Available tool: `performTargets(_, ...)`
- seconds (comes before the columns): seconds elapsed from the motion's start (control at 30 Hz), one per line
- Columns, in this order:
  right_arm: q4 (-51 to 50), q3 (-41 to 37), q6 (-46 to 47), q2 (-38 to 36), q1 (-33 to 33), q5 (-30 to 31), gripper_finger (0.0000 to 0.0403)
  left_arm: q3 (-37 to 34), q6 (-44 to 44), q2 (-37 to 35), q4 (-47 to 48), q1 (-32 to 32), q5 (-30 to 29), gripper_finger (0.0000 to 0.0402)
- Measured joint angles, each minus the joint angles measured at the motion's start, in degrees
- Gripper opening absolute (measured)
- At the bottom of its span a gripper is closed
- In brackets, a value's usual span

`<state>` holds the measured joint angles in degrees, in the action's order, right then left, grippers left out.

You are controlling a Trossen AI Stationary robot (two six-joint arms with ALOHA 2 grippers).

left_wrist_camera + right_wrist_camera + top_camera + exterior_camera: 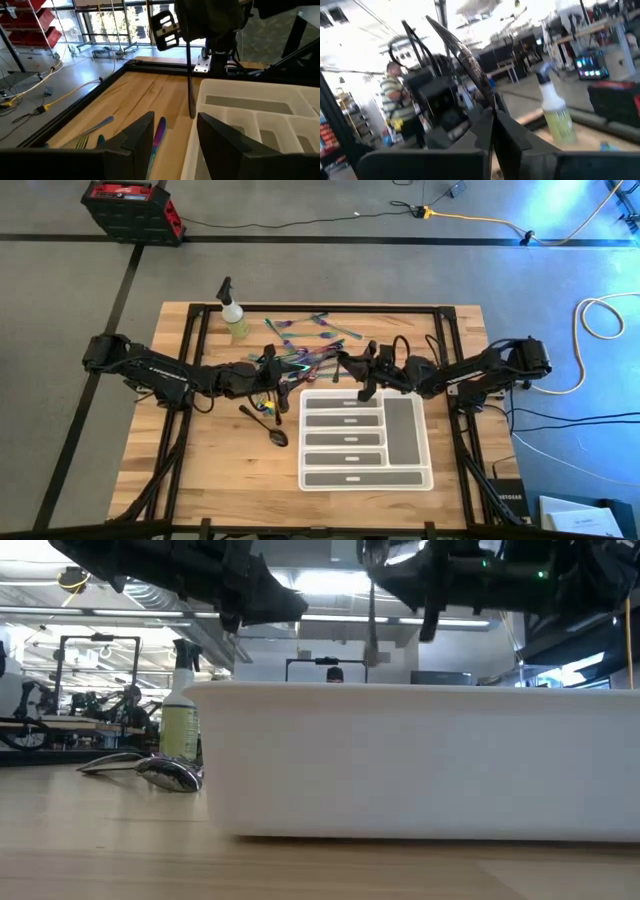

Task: Sort silverware
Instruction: Put the black spoon into the white silverware tray

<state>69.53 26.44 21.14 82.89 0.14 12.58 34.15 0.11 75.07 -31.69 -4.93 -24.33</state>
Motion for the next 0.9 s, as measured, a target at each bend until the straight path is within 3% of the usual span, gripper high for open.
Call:
performTargets(0.33, -2.3, -1.2, 4.5, 0.1, 2.9, 3.6, 0.0, 0.0, -0.8, 0.0, 0.6, 0.0, 0.0, 0.0137)
performTargets(0.6, -1.9, -1.2, 9.0, 0.1, 9.8, 17.9, 0.0, 0.0, -8.2, 0.0, 2.9, 0.0, 0.6, 0.0137)
performTargets(0.8, 2.1, -1.1, 6.1, 0.1, 11.6, 19.8, 0.0, 0.0, -17.0, 1.1, 2.5, 0.3, 15.6, 0.0137)
performTargets(0.9, 3.6, -1.1, 4.1, 0.1, 11.5, 16.1, 0.0, 0.0, -19.9, 4.7, 1.2, -0.3, 18.8, 0.0137)
